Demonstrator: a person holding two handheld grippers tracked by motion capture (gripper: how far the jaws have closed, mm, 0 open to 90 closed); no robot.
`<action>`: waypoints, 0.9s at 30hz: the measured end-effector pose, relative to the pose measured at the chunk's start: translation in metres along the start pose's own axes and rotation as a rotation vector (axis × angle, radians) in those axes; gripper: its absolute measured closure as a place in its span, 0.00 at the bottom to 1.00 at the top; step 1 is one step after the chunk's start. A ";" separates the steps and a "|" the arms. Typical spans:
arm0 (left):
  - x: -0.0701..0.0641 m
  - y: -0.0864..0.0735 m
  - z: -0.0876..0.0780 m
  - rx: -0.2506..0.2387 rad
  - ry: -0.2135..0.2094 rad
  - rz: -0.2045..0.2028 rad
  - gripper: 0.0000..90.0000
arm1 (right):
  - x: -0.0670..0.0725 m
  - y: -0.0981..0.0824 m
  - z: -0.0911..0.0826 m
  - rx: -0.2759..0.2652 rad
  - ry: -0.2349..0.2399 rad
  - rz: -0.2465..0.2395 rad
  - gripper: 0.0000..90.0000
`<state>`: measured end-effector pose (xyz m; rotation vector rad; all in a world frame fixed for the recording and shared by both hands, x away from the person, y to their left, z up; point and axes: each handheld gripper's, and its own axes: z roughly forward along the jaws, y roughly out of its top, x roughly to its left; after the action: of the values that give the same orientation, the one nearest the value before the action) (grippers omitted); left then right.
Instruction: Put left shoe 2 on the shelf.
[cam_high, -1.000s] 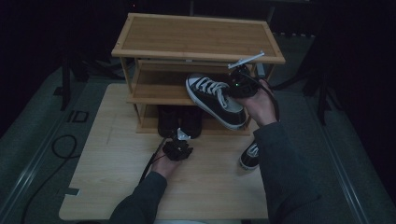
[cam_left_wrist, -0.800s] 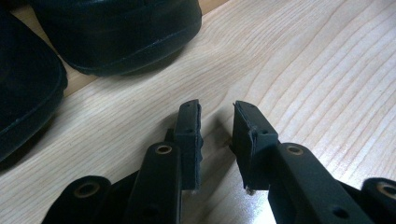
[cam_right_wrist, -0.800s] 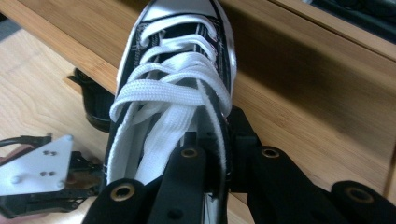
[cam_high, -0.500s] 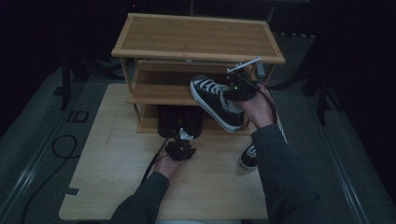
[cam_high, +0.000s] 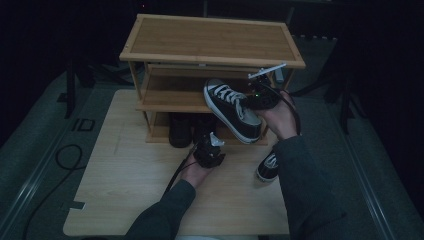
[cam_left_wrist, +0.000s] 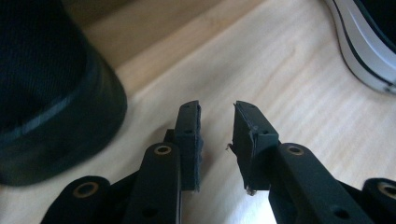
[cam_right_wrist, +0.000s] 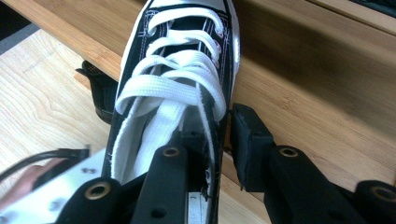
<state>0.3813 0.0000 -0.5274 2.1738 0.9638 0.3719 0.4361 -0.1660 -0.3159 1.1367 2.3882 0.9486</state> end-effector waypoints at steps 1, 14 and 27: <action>0.000 0.000 0.000 0.000 0.000 0.000 0.81 | 0.000 0.000 -0.001 -0.004 0.001 0.000 0.85; -0.006 0.032 0.026 -0.013 0.093 0.026 0.85 | 0.003 0.000 0.001 -0.102 -0.032 0.051 0.97; -0.002 0.041 0.043 -0.005 0.167 0.012 0.88 | -0.004 -0.001 0.006 -0.127 -0.054 0.109 0.97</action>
<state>0.4234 -0.0421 -0.5284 2.1711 1.0391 0.5686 0.4413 -0.1666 -0.3213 1.2378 2.2090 1.0735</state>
